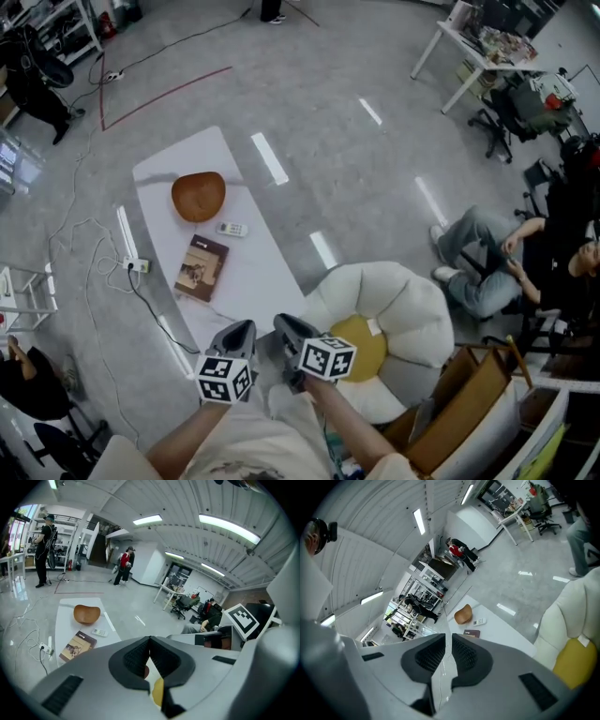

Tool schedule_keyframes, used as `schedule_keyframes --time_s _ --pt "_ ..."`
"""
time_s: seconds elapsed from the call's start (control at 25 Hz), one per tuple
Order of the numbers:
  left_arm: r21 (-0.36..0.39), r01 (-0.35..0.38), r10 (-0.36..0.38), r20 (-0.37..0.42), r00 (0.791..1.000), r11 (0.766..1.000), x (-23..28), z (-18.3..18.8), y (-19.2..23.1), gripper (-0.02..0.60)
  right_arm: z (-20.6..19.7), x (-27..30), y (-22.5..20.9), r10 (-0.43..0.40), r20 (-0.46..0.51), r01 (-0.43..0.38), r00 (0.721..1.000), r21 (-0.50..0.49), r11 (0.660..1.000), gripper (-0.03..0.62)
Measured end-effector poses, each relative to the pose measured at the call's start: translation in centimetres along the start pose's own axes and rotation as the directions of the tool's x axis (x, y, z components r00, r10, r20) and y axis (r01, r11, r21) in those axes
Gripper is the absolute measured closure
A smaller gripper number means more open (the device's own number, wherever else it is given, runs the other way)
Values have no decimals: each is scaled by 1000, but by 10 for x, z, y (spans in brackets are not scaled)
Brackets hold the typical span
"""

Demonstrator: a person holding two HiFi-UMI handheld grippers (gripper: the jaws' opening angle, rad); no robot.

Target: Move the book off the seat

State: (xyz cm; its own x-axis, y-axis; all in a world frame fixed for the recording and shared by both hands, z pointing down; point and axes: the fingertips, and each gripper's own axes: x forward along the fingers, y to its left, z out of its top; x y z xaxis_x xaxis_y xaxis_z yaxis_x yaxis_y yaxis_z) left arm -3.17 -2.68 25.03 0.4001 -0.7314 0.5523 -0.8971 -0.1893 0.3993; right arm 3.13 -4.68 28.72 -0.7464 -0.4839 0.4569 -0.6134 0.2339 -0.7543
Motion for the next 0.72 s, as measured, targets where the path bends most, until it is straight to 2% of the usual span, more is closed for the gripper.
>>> schedule_keyframes --time_s 0.4,0.72 --pt "72 80 -84 48 995 994 -24 16 -85 569 20 -110 11 -8 142 17 990 -60 998 546" --pt "151 173 -183 49 982 973 -33 9 -168 569 31 -209 10 -23 287 51 958 -91 995 546"
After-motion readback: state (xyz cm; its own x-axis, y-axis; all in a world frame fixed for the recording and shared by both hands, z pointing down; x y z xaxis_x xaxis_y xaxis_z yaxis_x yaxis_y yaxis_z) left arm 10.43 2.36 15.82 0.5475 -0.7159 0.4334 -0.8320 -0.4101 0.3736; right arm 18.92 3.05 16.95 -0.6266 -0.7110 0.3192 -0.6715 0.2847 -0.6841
